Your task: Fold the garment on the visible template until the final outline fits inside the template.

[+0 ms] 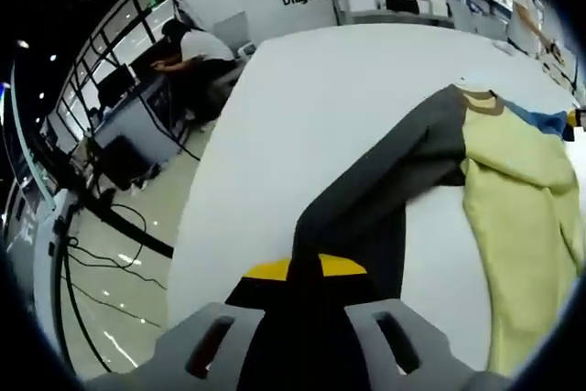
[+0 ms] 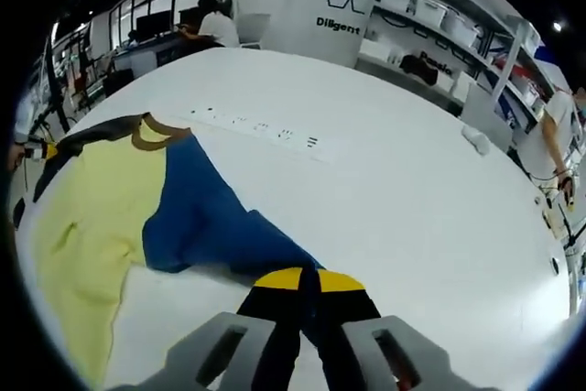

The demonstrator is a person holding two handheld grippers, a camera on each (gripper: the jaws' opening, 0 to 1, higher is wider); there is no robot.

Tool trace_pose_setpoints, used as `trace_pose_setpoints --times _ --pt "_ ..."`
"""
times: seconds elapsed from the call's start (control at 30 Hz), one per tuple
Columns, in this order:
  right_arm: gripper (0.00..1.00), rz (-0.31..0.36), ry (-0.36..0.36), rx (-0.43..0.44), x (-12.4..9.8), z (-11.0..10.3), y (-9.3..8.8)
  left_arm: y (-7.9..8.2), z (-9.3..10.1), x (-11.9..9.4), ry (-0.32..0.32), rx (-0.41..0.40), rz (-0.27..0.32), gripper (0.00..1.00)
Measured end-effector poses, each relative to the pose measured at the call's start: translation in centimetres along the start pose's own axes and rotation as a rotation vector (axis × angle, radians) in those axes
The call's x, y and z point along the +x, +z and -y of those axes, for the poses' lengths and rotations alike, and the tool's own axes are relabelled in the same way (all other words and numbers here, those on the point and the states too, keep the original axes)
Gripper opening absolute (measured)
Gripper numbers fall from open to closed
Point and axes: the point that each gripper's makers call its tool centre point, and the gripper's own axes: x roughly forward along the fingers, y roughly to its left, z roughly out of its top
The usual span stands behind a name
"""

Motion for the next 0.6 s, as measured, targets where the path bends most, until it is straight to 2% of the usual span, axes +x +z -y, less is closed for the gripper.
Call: trace_pose_setpoints --times 0.13,0.2,0.33,0.43,0.6 --pt "0.00 0.000 -0.008 0.003 1.3 0.8 0.1 -0.5 -0.1 0.2 0.005 -0.024 0.001 0.11" --pt "0.00 0.001 -0.020 -0.001 1.8 1.1 0.2 -0.5 -0.1 0.2 -0.002 -0.040 0.002 0.14" --pt "0.00 0.013 -0.026 -0.004 2.8 1.5 0.4 -0.4 0.5 -0.1 -0.024 -0.044 0.012 0.26" --pt "0.00 0.019 -0.031 -0.010 3.2 1.7 0.5 -0.1 0.9 -0.6 -0.036 -0.035 0.037 0.39" --pt "0.00 0.018 -0.038 -0.001 3.5 1.8 0.5 0.2 2.8 -2.1 -0.096 -0.026 0.078 0.54"
